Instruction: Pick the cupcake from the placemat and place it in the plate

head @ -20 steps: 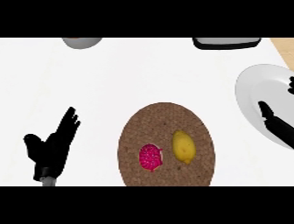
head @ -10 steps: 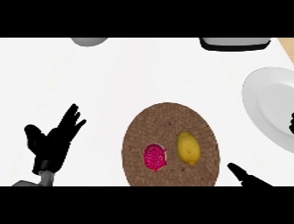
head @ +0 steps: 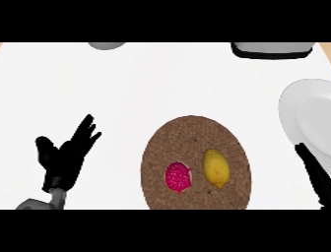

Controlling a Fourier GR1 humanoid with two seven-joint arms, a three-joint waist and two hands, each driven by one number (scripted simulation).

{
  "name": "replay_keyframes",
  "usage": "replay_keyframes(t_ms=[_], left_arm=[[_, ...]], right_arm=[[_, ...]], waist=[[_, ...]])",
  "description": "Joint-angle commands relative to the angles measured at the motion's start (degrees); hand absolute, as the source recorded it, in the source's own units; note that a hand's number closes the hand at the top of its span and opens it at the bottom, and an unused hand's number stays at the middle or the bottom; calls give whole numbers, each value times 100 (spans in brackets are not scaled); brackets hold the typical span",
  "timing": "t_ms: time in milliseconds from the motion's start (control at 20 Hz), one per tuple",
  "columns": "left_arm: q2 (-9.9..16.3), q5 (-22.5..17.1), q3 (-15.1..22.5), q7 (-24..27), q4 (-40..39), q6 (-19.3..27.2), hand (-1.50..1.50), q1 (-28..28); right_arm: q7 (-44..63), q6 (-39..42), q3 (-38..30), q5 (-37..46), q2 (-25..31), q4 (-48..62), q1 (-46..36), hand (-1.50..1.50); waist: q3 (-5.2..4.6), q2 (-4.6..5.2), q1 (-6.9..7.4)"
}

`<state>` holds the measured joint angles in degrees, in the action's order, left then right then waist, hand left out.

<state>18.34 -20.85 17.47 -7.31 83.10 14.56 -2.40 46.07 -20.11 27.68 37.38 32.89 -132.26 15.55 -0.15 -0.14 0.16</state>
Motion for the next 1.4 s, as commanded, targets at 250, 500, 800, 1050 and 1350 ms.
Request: replay_keyframes(t_ms=[250, 500, 800, 1050, 1350], left_arm=[[71, 24, 17, -193, -114, -229, 0, 137], [-121, 44, -67, 75, -368, -201, 0, 212], [-316, 197, -30, -184, -395, -28, 0, -12], [-234, 262, -72, -352, -283, -153, 0, 8], [-319, 286, -117, -97, -340, -235, 0, 193]], right_arm=[[2426, 1505, 1232, 1411, -1475, 688, -1893, -150], [2939, 1919, 1667, 1973, -2345, 1202, -2110, -150], [2948, 1904, 1731, 1960, -3252, 2074, -2413, -150], [2863, 1773, 1558, 1769, -3276, 2477, -2659, -150], [2784, 1869, 1555, 2209, -3283, 2819, -2345, -150]], waist=[[-1, 22, 106], [-2, 13, 24], [9, 20, 2], [12, 21, 14], [13, 11, 11]])
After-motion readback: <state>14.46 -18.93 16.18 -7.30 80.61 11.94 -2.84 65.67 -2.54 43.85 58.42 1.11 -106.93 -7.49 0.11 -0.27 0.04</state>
